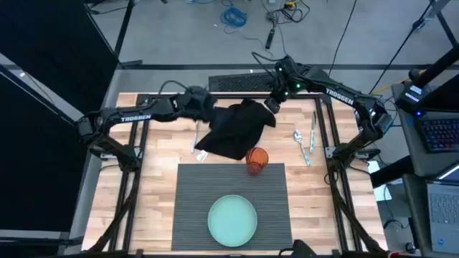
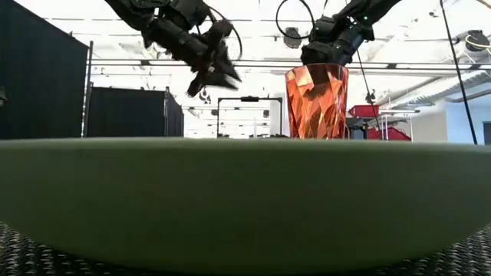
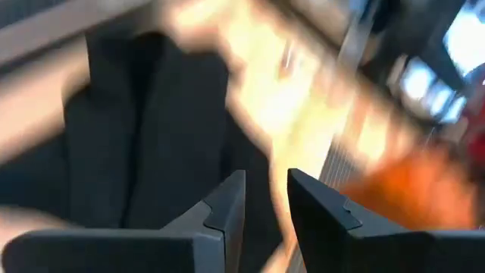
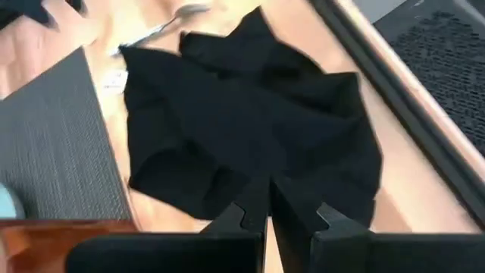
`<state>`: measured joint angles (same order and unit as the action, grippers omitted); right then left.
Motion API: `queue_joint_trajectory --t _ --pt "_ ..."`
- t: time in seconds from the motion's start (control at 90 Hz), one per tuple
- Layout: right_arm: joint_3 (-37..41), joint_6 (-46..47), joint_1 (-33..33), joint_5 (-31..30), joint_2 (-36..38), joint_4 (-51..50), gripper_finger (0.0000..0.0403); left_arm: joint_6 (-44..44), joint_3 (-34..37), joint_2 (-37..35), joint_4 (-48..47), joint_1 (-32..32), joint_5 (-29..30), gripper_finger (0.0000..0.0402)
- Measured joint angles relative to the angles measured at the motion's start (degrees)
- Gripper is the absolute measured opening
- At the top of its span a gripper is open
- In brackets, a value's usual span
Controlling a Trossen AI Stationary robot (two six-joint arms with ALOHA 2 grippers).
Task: Set table place
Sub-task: Fold the black napkin
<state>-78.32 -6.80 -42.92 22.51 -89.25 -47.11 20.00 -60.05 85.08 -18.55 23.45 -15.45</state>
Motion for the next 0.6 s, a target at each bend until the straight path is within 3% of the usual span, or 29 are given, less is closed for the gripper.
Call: queue_joint_trajectory --t 0.189,0.4,0.6 --pt "0.02 -0.1 -0.11 -0.05 0.0 0.2 0.0 -5.72 0.04 0.13 -16.33 -4.76 8.0 0.0085" --pt "0.04 -0.12 -0.11 0.06 0.0 2.78 0.0 -11.65 0.04 0.81 -18.47 -8.01 21.43 0.0085" --pt "0.04 -0.03 -0.11 0.06 0.0 3.74 0.0 -14.61 0.04 5.23 -20.26 -8.27 19.35 0.0087"
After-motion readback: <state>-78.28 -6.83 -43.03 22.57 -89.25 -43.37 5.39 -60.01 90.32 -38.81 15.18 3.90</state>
